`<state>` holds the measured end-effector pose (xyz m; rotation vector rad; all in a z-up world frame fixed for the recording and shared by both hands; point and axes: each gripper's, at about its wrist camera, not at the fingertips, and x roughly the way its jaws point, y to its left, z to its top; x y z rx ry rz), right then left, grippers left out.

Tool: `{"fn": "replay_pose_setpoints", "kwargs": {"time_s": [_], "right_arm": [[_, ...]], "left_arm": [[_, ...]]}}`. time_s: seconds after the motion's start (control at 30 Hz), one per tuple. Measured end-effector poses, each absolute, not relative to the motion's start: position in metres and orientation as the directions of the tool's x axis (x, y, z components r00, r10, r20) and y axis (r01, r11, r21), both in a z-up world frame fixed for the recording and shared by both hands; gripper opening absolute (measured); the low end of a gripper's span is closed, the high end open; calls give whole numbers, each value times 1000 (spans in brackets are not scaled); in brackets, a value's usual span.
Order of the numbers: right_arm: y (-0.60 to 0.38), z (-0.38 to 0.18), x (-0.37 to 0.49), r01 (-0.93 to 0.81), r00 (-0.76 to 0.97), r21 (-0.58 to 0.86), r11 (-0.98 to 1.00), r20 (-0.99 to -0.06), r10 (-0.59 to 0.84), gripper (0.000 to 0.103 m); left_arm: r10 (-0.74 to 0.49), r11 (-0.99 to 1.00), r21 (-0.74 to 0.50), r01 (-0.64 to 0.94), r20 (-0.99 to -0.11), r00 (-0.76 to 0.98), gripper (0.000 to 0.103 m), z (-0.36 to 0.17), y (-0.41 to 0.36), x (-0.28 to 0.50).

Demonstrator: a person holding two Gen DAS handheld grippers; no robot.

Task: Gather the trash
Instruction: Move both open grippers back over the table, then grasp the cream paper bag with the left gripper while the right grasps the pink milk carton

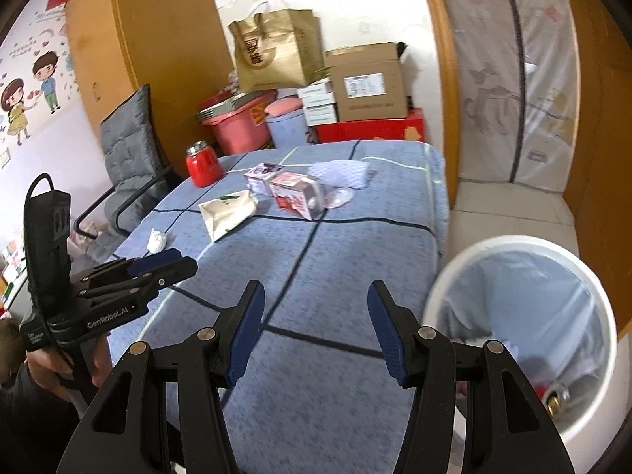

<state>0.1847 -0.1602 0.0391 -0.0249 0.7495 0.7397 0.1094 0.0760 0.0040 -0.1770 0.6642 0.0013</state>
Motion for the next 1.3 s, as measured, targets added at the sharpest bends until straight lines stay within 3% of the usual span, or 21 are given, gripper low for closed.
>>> {"fn": "replay_pose_setpoints", "kwargs": {"time_s": [0.83, 0.93, 1.3], "right_arm": [[-38, 19, 282, -773, 417, 81, 629, -682, 601, 55], [-26, 17, 297, -786, 417, 63, 614, -680, 604, 55], [-3, -1, 335, -795, 403, 48, 605, -703, 586, 55]], "left_arm": [[71, 981, -94, -169, -641, 764, 40, -15, 184, 186], [57, 981, -107, -162, -641, 766, 47, -18, 193, 192], [-16, 983, -143, -115, -690, 723, 48, -40, 198, 219]]}}
